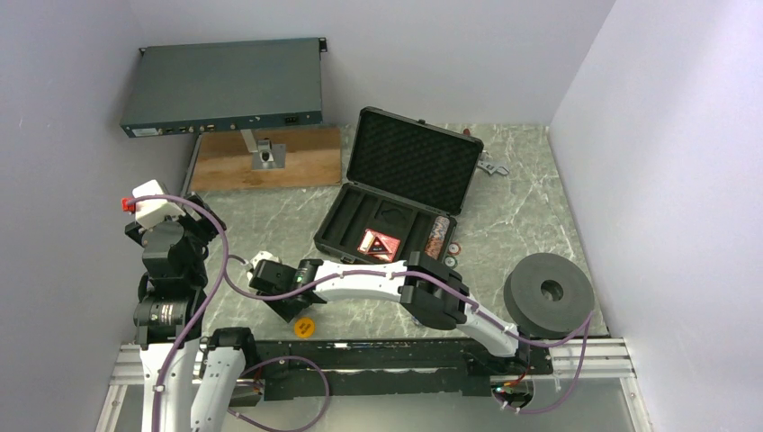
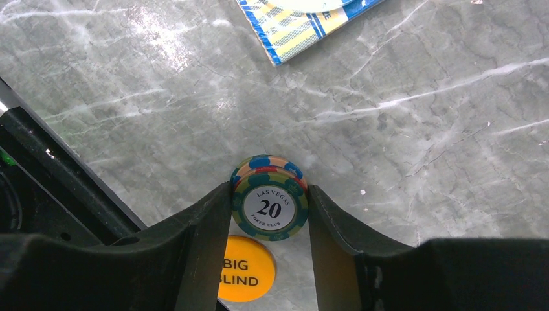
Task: Pack up texas hold em set
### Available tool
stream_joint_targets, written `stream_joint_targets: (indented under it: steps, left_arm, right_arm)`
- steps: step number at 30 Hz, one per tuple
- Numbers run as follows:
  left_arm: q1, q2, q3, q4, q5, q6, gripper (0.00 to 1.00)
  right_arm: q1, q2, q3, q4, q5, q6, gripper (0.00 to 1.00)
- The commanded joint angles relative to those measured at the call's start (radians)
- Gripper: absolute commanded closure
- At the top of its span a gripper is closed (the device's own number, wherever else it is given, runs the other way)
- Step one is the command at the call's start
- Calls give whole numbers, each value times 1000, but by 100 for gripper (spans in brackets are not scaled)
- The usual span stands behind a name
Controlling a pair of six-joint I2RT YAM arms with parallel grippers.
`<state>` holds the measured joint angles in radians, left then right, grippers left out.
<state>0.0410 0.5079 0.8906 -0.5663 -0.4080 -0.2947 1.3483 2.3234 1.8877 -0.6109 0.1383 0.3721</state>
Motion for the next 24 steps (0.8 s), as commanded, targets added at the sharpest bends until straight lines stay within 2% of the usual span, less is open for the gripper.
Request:
stream_joint_targets:
  steps: [1,5,8,10,12,14,18,24]
  left_arm:
    - [7,0,7,11,4,-12,16]
    - [6,2,7,11,5,-11,17]
    - [7,2,7,10,5,-11,16]
    - [7,3,7,10,7,-11,16]
    - [7,3,7,11,5,-12,16]
    - [5,5,7,11,6,-12,16]
    - [6,5,7,11,6,-11,16]
    - [6,6,7,10,5,-11,16]
  right_arm:
    - [15,30,20,-27,-3,20,53]
    - [18,38,32,-34,-5,21,58]
    - [20,46,37,-39,-6,22,71]
    - [19,48,37,-41,-4,22,85]
    - [19,50,36,-44,0,21,91]
    - [19,52,36,-48,2,18,85]
    - [21,43,29,-50,9,13,60]
    - [30,33,17,-50,14,14,44]
